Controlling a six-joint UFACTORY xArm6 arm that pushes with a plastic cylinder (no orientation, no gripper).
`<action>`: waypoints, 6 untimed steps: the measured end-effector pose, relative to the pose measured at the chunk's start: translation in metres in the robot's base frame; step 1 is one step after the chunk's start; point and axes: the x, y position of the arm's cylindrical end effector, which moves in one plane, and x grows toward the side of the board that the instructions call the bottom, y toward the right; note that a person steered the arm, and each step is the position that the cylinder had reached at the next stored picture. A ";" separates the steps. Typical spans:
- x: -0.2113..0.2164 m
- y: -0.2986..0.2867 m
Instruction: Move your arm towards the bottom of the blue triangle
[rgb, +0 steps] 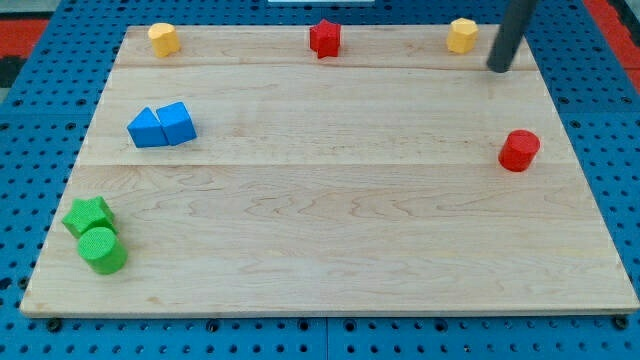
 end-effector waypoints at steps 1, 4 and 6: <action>0.004 -0.016; 0.100 -0.149; 0.179 -0.318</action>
